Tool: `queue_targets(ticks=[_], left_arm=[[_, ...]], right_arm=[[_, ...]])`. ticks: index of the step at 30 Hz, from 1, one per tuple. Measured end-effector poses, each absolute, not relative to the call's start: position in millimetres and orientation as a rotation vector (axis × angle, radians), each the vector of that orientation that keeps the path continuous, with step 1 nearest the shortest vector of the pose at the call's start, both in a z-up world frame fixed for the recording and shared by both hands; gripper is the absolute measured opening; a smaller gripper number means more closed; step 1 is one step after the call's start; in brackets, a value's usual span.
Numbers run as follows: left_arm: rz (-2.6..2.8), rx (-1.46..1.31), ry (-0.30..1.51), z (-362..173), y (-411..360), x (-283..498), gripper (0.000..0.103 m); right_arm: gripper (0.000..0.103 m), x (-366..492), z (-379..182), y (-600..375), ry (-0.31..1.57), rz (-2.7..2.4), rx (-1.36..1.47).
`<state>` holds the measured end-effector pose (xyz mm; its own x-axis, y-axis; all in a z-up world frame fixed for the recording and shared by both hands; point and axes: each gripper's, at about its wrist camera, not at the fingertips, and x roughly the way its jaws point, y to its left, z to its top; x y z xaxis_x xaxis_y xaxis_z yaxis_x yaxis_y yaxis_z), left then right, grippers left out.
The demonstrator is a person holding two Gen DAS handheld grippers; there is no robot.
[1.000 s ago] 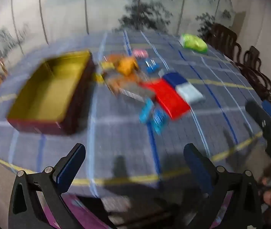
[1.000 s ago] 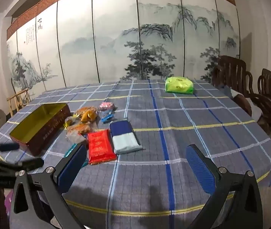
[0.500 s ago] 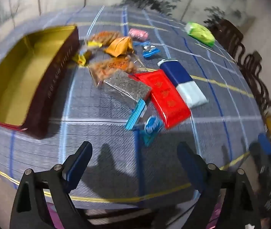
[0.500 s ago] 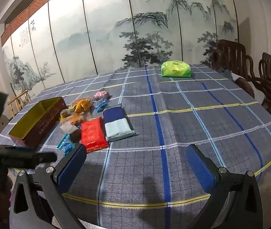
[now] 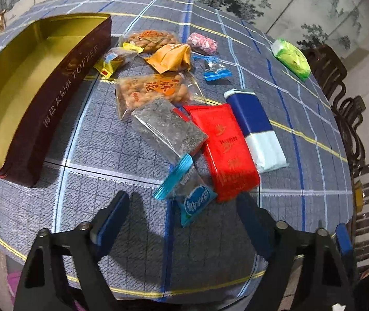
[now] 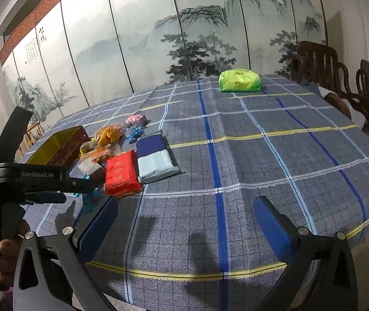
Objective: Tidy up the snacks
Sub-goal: 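Reach the left gripper to the blue-wrapped candy and grasp it, then carry the blue candy with the left gripper into the tin and release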
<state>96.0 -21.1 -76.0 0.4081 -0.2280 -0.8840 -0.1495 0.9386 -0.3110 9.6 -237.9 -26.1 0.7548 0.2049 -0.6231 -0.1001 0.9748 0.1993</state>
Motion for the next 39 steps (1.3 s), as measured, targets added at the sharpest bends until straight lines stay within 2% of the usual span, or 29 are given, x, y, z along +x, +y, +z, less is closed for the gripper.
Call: queue_targets(ticks=[8, 12, 13, 14, 19, 39], left_arm=[[-0.027, -0.367, 1.164, -80.8, -20.1, 101.3, 0.070], [-0.026, -0.307, 1.173, -80.9, -26.4, 101.4, 0.057], [-0.051, -0.291, 1.170, -80.7, -28.9, 101.0, 0.043], [-0.082, -0.273, 1.173, -80.9, -31.9, 101.0, 0.037], [-0.118, -0.159, 1.126, -70.5, -39.7, 88.7, 0.021], [-0.145, -0.155, 1.023, -24.0, -10.6, 63.8, 0.021]], right_arm=[[0.103, 13.1, -30.1, -241.1, 0.712, 0.173, 0.170], [0.103, 16.1, -33.8, -242.0, 0.728, 0.176, 0.184], [0.103, 16.0, -34.5, -242.7, 0.730, 0.176, 0.187], [0.103, 16.6, -34.9, -243.2, 0.732, 0.177, 0.192], [0.103, 19.0, -35.6, -245.2, 0.736, 0.171, 0.198], [0.103, 17.2, -33.0, -231.7, 0.748, 0.191, 0.180]])
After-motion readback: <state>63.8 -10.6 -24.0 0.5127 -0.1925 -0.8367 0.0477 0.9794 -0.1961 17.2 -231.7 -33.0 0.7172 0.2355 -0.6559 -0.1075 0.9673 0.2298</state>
